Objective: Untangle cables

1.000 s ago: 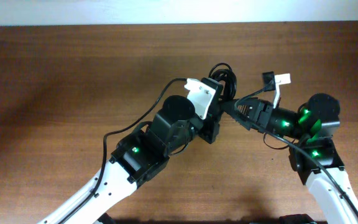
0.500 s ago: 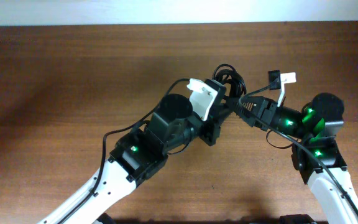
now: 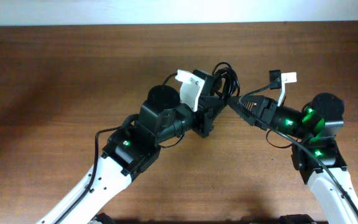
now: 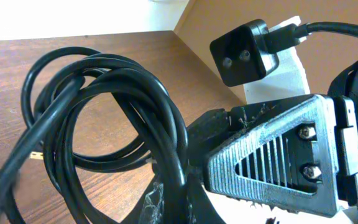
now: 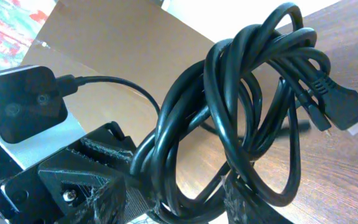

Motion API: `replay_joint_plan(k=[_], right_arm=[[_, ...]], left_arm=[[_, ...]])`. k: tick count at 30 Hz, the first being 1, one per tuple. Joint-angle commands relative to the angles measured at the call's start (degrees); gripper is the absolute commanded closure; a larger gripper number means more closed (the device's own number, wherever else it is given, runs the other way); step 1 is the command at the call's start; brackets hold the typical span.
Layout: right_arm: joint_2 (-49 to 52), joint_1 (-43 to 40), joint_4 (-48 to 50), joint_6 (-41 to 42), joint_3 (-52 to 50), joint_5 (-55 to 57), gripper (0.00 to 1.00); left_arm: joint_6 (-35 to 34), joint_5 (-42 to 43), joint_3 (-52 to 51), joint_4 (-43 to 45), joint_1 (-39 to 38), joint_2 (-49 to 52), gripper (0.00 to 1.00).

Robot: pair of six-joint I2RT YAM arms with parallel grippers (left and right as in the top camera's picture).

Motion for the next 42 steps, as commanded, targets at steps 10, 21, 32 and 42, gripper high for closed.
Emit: replay_joint_plan(k=[10, 21, 32, 42], right_arm=[[0.0, -0.5, -0.3, -1.0, 0.5, 0.6, 0.50], [1.5, -0.5, -0.5, -2.3, 0.5, 1.1, 0.67], [2.5, 0.2, -0.1, -2.3, 0.5, -2.1, 0.66], [2.5, 1.3, -0.1, -2.3, 0.5, -2.0, 0.54]], left_arm=[[-0.5, 3.7, 0.7, 0.6, -0.5, -1.9, 1.00], [-0.5, 6.9, 0.7, 1.3, -0.5, -1.9, 1.00], [-0.5, 7.9, 0.7, 3.2, -0.6, -1.7, 1.00], [0.0, 7.7, 0.7, 6.4, -4.2, -1.2, 1.00]])
